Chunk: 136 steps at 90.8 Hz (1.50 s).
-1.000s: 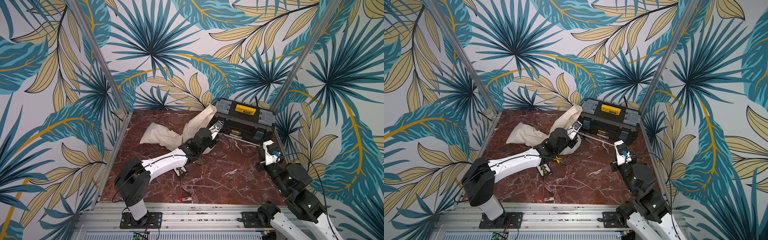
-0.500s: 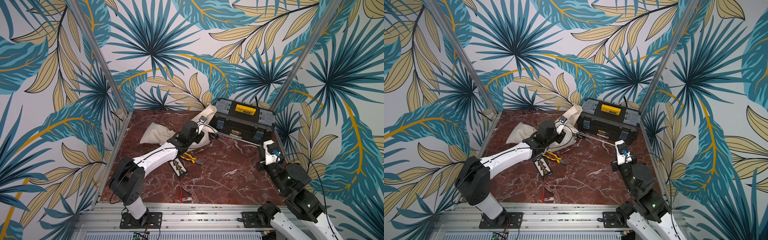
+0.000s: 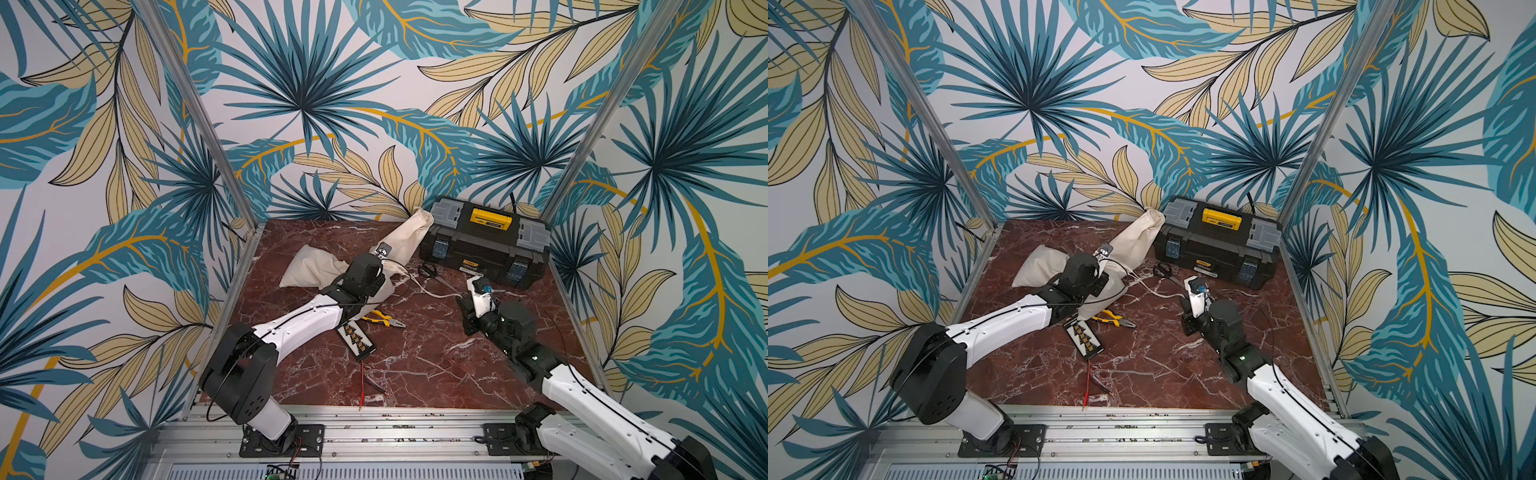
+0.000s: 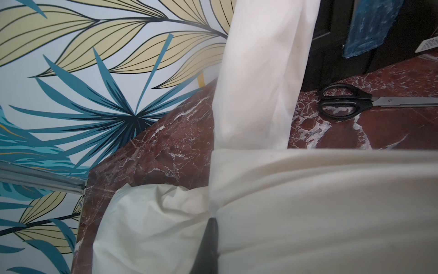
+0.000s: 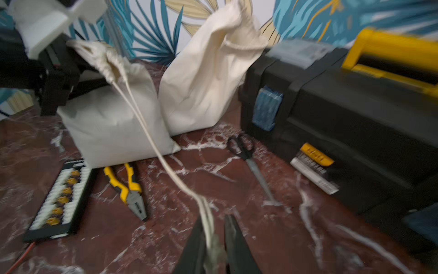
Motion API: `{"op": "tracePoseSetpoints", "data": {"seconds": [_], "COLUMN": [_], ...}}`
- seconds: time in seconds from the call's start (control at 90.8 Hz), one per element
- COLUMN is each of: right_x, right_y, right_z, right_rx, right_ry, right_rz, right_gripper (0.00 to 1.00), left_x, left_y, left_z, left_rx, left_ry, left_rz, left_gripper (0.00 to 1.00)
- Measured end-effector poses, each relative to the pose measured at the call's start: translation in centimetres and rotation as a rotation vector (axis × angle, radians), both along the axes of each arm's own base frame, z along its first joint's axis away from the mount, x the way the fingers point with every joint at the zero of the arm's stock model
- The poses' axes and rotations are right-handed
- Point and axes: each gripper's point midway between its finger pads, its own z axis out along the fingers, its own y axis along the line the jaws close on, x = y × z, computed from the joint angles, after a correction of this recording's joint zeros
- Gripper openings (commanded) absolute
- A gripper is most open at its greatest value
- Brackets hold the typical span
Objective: Close the soil bag
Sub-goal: Frap the soil bag at the center of the board.
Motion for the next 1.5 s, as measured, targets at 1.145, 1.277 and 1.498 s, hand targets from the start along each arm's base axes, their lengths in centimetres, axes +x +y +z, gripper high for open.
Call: {"op": "tracePoseSetpoints", "data": {"seconds": [1.145, 1.277, 1.498], "right_x": [3.4, 4.2, 4.3], "right_y": [7.9, 8.3, 9.8], "right_z": [8.0, 11.0, 14.3], "right_rx": [0.218, 0.182, 0.139], "right_ry": [-0.325, -0.352, -0.365], "right_rz": [0.348, 0.347, 0.379], "right_gripper": [0.0, 0.0, 0.0], "left_x": [-2.2, -3.7, -5.7], "left_y": [-1.5, -2.6, -5.8], "left_z": [0.5, 1.5, 6.8], "left_rx": [-0.145, -0.212, -0.327], "left_ry": [0.061, 0.036, -0.086], "left_rz": [-0.132, -0.226, -0.443], "left_gripper": [0.17, 0.36, 0.51]}}
